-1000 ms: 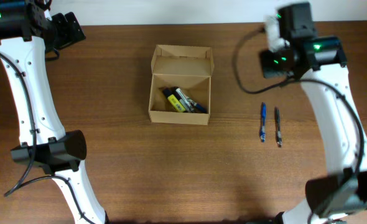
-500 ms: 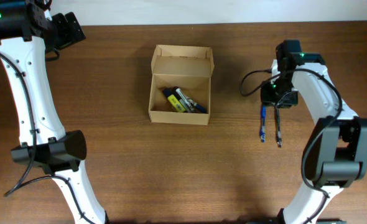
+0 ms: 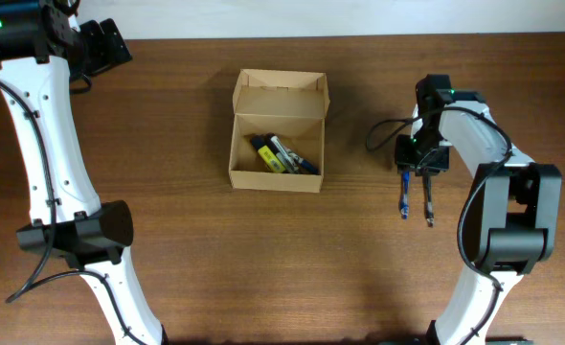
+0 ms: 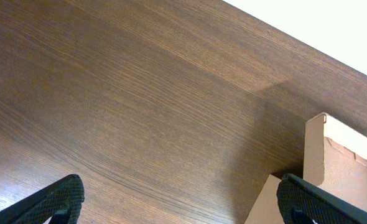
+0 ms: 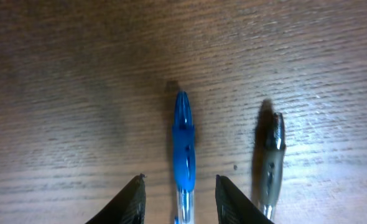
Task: Pack container
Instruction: 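Lower the right gripper over the blue pen, then grasp the blue pen with the right gripper and lift, then carry the blue pen left and drop it into the box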
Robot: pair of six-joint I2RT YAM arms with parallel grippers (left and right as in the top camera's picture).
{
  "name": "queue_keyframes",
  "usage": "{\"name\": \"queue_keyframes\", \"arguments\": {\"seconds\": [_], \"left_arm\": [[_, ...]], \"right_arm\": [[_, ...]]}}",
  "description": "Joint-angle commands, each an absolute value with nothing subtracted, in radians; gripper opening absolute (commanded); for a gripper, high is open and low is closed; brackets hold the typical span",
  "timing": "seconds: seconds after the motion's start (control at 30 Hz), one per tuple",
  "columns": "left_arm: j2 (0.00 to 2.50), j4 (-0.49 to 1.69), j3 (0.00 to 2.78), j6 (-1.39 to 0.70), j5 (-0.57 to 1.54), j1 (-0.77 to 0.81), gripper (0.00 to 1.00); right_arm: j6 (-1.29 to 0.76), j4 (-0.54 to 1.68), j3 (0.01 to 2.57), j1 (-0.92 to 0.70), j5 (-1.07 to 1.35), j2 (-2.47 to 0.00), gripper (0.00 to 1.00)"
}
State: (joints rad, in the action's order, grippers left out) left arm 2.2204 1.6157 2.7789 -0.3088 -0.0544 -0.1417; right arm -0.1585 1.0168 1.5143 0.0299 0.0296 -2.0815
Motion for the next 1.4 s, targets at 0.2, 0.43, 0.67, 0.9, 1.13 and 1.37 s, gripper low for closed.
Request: {"name": "queue_keyframes", "arguments": {"seconds": [0.2, 0.43, 0.67, 0.9, 1.13, 1.37], "left_arm": [[2.22, 1.617, 2.796, -0.297, -0.044, -0.147, 1.0], [2.22, 1.617, 2.796, -0.297, -0.044, -0.147, 1.0], [2.22, 1.617, 2.796, -0.297, -0.044, -0.147, 1.0], [2.22, 1.617, 2.796, -0.297, -0.044, -0.147, 1.0], [2.22, 1.617, 2.796, -0.297, -0.044, -0.147, 1.0], [2.22, 1.617, 2.796, -0.297, -0.044, -0.147, 1.0]], "right_arm": [[-0.174, 0.918, 1.396, 0.028, 0.041, -2.091, 0.36], [-0.173, 0.897, 1.376, 0.028, 0.041, -2.091, 0.04], [-0.173, 0.899, 1.409, 0.028, 0.054, -2.083, 0.04], [-0.104, 1.069, 1.692, 0.023, 0.248, -2.033, 0.04], [0.131, 1.315, 2.157, -0.062, 0.288, -2.011, 0.04], [0.504, 1.389, 2.333, -0.264, 0.287, -2.011, 0.04]]}}
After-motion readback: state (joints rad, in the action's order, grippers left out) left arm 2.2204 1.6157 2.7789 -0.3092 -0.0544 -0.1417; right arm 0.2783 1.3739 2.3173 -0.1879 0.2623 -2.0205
